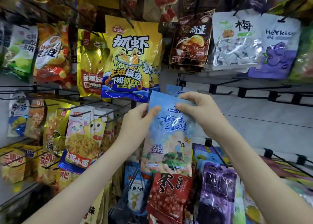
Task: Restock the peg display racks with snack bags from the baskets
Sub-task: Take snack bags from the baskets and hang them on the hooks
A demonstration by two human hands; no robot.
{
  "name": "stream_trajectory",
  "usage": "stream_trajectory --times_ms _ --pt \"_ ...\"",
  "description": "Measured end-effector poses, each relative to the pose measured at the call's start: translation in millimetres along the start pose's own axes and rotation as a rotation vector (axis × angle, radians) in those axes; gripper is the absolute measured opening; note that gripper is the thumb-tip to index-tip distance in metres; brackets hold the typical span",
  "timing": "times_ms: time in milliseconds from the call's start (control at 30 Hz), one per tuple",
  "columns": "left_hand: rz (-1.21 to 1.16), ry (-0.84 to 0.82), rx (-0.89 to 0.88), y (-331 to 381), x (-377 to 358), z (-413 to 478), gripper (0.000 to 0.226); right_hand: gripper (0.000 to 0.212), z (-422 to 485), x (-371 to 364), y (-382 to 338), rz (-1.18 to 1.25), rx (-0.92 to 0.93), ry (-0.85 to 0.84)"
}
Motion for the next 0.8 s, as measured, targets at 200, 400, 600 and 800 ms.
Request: stream_trajectory --times_ms 200,400,600,800 --pt "0.069 0.096 0.021 -0.2 0.2 5.3 0.05 0.012 4.8 -2.4 -3.0 -0.002 -0.001 -0.028" --pt "0.101 0.118 0.035 7.5 -7.2 34.7 0.055 0.017 28.3 10.4 -17.7 -0.157 0.095 0.12" --pt "0.202 0.08 0.036 7.7 -32.6 76.4 0.048 0.01 49.3 28.3 -27.9 -0.242 0.186 0.306" --pt "0.207 0.086 0.097 -8.4 -50.7 87.5 0.042 0.011 69.1 29.4 -12.2 -0.234 0.142 0.334"
Point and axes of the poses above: each hand's wrist, its own z-axis towards the middle knuckle, its own x-axis out of the back of the hand, y = z × x, the point moved 6 cm from there along z, towards the middle knuckle, and after that the axes turned 12 degrees about -x, right-handed, at the moved point
